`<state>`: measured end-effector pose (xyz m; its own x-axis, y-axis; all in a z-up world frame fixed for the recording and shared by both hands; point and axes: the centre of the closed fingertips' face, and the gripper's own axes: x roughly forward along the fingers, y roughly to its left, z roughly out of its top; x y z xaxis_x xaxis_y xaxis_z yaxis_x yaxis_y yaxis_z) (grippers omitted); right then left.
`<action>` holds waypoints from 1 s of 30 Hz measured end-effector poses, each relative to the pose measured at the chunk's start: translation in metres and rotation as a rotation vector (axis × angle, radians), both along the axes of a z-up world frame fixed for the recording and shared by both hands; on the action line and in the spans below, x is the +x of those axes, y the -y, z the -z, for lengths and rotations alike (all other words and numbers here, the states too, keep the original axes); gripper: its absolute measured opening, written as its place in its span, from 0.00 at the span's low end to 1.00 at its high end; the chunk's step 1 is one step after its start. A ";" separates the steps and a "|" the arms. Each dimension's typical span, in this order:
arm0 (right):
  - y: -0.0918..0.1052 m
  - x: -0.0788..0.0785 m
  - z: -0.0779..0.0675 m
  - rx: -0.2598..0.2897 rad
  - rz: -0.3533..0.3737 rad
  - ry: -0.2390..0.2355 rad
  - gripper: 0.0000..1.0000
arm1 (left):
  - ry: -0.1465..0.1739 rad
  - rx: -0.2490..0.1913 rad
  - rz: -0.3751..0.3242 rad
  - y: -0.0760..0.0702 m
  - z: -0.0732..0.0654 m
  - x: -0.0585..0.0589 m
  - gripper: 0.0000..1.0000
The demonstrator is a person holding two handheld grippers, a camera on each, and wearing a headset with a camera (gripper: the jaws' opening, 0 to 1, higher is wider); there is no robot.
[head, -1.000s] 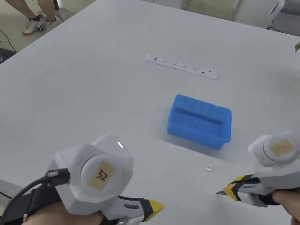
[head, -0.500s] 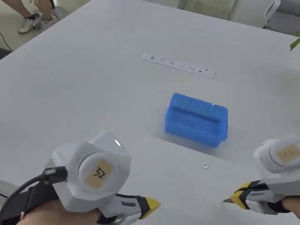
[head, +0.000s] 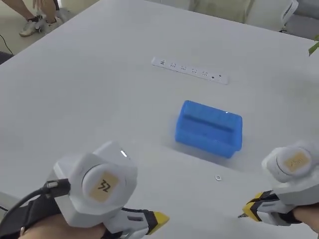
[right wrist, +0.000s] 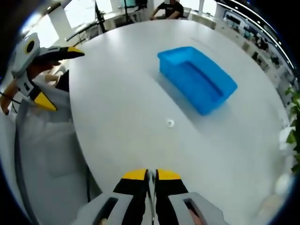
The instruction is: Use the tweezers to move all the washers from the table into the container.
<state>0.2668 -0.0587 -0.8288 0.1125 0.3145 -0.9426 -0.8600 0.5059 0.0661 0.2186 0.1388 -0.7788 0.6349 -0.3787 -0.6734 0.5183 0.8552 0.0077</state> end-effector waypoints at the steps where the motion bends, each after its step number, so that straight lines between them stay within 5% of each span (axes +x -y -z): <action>1: -0.001 0.000 0.000 0.005 0.004 0.001 0.02 | 0.001 0.001 0.001 0.000 0.000 0.000 0.92; 7: -0.009 0.004 -0.001 0.057 0.014 0.041 0.02 | 0.001 0.006 0.007 0.002 -0.001 0.001 0.92; 15: -0.017 0.013 -0.005 0.274 0.110 0.103 0.03 | 0.015 0.008 0.009 0.002 -0.002 0.003 0.91; 20: -0.018 0.010 -0.008 0.326 0.087 0.185 0.02 | 0.032 -0.011 0.006 0.006 -0.008 0.006 0.90; 25: -0.019 0.011 -0.009 0.333 0.108 0.196 0.02 | 0.041 -0.011 0.006 0.008 -0.011 0.009 0.92; 30: -0.034 0.027 -0.026 0.470 0.208 0.209 0.02 | 0.050 -0.004 0.001 0.007 -0.013 0.009 0.93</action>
<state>0.2940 -0.0249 -0.8030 0.3872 0.6468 -0.6571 -0.7639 0.6241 0.1642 0.2277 0.1320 -0.7654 0.6676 -0.3817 -0.6393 0.5178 0.8550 0.0303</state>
